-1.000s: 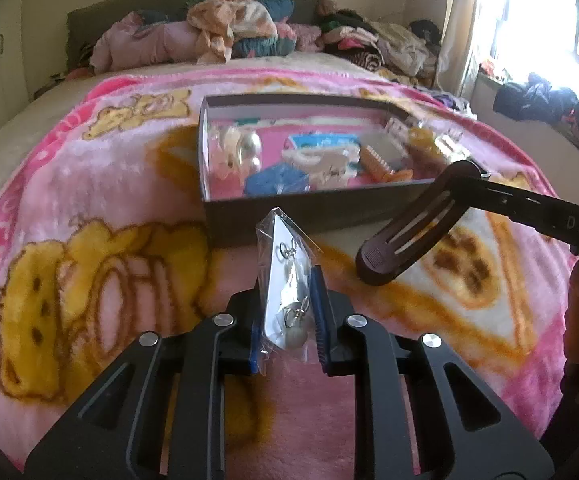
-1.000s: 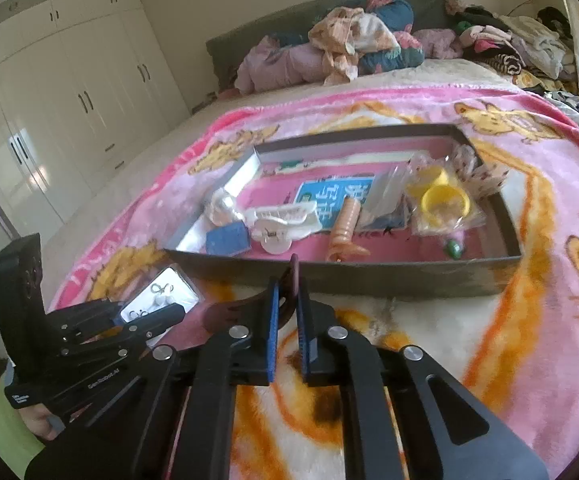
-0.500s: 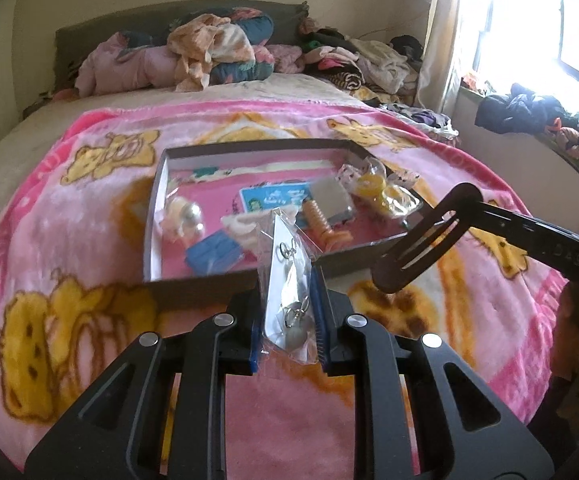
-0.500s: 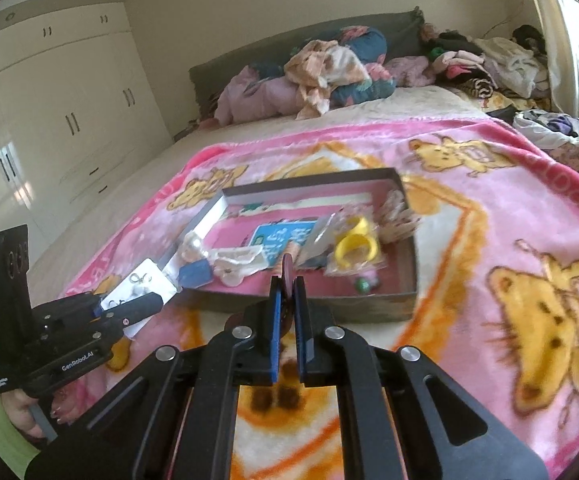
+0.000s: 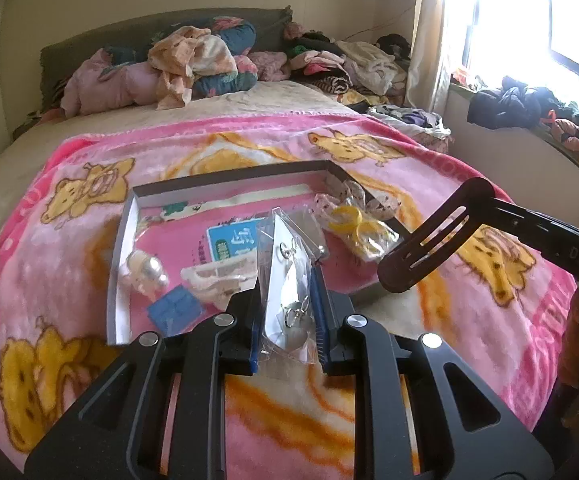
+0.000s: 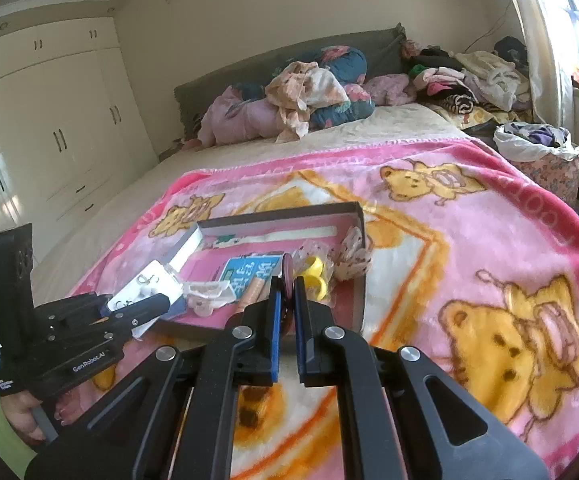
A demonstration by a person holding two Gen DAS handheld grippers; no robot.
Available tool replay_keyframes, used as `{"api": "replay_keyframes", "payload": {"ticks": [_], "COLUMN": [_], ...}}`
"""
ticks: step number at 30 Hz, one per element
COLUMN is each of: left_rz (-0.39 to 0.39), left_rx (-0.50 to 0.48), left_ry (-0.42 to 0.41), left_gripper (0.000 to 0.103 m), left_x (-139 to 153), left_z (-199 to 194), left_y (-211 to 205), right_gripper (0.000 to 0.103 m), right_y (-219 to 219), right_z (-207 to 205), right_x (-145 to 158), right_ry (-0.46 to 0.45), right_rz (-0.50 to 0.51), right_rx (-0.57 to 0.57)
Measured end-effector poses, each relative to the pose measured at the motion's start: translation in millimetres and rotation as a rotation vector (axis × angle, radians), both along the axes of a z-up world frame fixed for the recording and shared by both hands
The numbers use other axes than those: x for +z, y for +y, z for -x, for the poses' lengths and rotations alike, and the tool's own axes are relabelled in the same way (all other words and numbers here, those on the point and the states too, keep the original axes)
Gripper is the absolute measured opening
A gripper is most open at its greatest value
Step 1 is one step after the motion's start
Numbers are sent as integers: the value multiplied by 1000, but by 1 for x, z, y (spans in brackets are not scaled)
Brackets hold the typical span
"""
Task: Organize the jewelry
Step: 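Drop the earring card into the box with the left tool while the right tool drops the clip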
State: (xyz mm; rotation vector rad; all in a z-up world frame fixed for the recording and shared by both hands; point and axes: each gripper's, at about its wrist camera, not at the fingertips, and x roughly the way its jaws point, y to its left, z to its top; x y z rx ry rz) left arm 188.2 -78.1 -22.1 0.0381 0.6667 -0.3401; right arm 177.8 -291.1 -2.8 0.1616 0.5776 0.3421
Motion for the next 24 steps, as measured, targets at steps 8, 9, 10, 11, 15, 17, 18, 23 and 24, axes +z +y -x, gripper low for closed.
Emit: {"api": "replay_keyframes", "payload": {"ticks": [8,9,10,11,15,17,18,23,24], "left_rz": [6,5,5,6,7,4,4,-1,-1], "left_rx": [-3,-2,-2,-1,0,-1,-1,6,7], "left_ry": [1,1,2,3,9,13,16,29,31], "left_gripper": [13,13,13,13,13,13,13,13,13], "left_x": [3,3,3,3,0,-3,-4,-13,-15], "left_z": [-19,-21,-24,-26,-37,-42,-44,-54,-56], "left_y": [-6,-7,-8,-7,-8,-9,-9,-7,-7], "right_gripper": [6,6,6,6,6,6,6,6,6], "right_y": [-2,-1,-1,-1,1,2,3,3,3], "right_z": [-15,-18,-21,-25,-37,-42,-45,-50,-54], "right_x": [4,4,4,4,2,0,-1,-3,-5], "right_ry": [-8,-7,-7,-6,1,3,4,11,15], "right_rz": [-4,-3,-3,-5,-9,-9,-7,-9,-10], "right_rx": [-17,-19,-22,-25,-29,-30,-30,-36,-38]}}
